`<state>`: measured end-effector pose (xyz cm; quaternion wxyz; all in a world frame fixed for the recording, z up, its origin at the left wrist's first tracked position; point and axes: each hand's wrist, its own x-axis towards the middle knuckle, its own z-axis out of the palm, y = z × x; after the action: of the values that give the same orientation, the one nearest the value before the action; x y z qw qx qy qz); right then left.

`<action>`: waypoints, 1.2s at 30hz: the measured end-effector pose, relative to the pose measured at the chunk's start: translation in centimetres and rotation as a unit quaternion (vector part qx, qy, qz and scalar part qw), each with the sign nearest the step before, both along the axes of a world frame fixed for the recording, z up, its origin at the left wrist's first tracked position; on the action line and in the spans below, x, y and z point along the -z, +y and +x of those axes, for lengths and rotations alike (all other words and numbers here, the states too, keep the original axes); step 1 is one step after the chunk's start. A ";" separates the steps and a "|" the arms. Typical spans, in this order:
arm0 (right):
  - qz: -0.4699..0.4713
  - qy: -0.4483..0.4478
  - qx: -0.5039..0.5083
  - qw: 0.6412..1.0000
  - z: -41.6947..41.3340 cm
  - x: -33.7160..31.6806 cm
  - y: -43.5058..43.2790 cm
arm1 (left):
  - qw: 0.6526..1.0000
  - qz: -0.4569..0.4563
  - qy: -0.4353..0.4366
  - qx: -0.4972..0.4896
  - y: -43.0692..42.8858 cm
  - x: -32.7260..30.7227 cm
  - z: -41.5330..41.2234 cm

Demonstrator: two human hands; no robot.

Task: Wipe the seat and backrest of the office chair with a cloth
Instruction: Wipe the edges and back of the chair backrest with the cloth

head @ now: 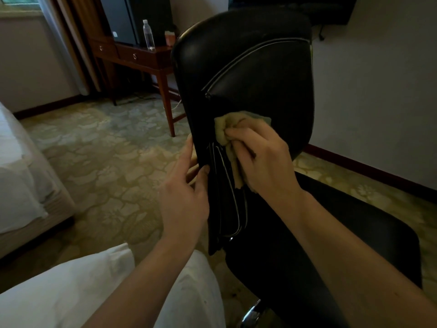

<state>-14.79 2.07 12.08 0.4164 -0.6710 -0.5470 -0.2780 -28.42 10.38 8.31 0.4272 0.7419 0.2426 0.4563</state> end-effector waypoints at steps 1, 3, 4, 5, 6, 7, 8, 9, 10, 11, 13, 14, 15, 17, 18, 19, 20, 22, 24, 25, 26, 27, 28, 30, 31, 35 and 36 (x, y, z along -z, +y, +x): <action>0.004 0.005 -0.004 1.000 0.0 0.6 -0.2 | 1.000 -0.001 -0.001 0.000 0.0 0.0 0.0; 0.009 0.016 -0.014 1.000 0.1 1.9 -1.0 | 1.000 0.000 -0.005 -0.001 -0.1 -0.2 0.0; 0.005 0.023 -0.018 1.000 0.4 2.4 -1.4 | 1.000 0.003 -0.005 -0.003 -0.1 -0.2 0.1; -0.003 0.028 -0.020 0.999 0.7 2.8 -1.8 | 1.000 0.007 -0.004 -0.005 -0.2 -0.2 0.1; -0.015 0.033 -0.022 0.999 0.9 2.9 -2.0 | 1.000 0.011 -0.004 -0.007 -0.2 -0.3 0.1; -0.025 0.034 -0.021 0.999 1.1 2.9 -2.1 | 1.000 0.014 -0.005 -0.008 -0.3 -0.3 0.1; -0.028 0.031 -0.017 0.999 1.3 2.6 -2.1 | 1.000 0.015 -0.004 -0.008 -0.3 -0.3 0.1; -0.025 0.026 -0.012 0.999 1.4 2.1 -1.9 | 1.000 0.015 -0.004 -0.007 -0.3 -0.3 0.1; -0.018 0.020 -0.004 1.000 1.4 1.4 -1.5 | 1.000 0.013 -0.004 -0.006 -0.3 -0.2 0.1; -0.013 0.015 0.005 1.000 1.4 0.4 -1.1 | 1.000 0.011 -0.005 -0.005 -0.2 -0.2 0.1; -0.008 0.002 0.018 1.000 1.1 -1.3 -0.1 | 1.000 0.012 -0.006 -0.005 -0.2 -0.1 0.1; -0.003 -0.006 0.020 1.000 0.9 -1.8 0.3 | 1.000 0.010 -0.006 -0.006 -0.2 -0.1 0.2; 0.004 -0.013 0.019 1.000 0.8 -1.9 0.5 | 1.000 0.007 -0.006 -0.007 -0.2 -0.1 0.2; 0.017 -0.017 0.013 1.000 0.6 -0.8 0.4 | 1.000 0.003 -0.007 -0.004 -0.1 -0.1 0.1; 0.020 -0.012 0.009 1.000 0.6 0.2 0.2 | 1.000 0.002 -0.008 -0.001 0.0 -0.1 0.1; 0.022 0.001 0.005 1.000 0.7 1.4 -0.1 | 1.000 0.000 -0.010 0.002 0.0 -0.1 0.1; 0.025 0.023 -0.002 0.999 0.7 2.5 -0.5 | 1.000 -0.001 -0.013 0.003 0.0 -0.1 0.1; 0.027 0.070 -0.021 0.997 0.8 4.1 -1.2 | 1.000 0.005 -0.018 -0.005 0.0 -0.1 0.2; 0.012 0.067 -0.015 0.998 0.9 4.3 -1.6 | 1.000 0.004 -0.022 -0.011 -0.2 -0.1 0.3; 0.001 0.048 -0.010 0.999 1.0 3.9 -1.6 | 1.000 0.002 -0.023 -0.011 -0.3 -0.1 0.3; -0.004 0.030 -0.007 1.000 1.0 3.3 -1.6 | 1.000 0.001 -0.021 -0.009 -0.3 0.0 0.3; -0.004 0.022 -0.002 1.000 0.9 2.5 -1.4 | 1.000 -0.001 -0.019 -0.006 -0.3 0.0 0.3; -0.001 0.015 0.005 1.000 0.8 1.7 -1.1 | 1.000 -0.003 -0.019 -0.002 -0.4 0.0 0.3; 0.009 0.002 0.016 1.000 0.4 0.7 -0.5 | 1.000 -0.002 -0.017 -0.002 -0.3 0.2 0.3; 0.013 -0.002 0.019 1.000 0.3 0.7 -0.3 | 1.000 -0.002 -0.016 -0.004 -0.3 0.2 0.3; 0.016 0.009 0.004 1.000 0.4 2.9 -0.8 | 1.000 -0.009 -0.025 0.001 -0.1 0.2 0.4; 0.009 0.013 0.001 1.000 0.6 3.6 -1.2 | 1.000 -0.008 -0.026 0.003 -0.1 0.2 0.4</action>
<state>-14.23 0.90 8.49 0.4292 -0.6709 -0.5385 -0.2751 -28.05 10.26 8.11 0.4408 0.7271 0.2324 0.4722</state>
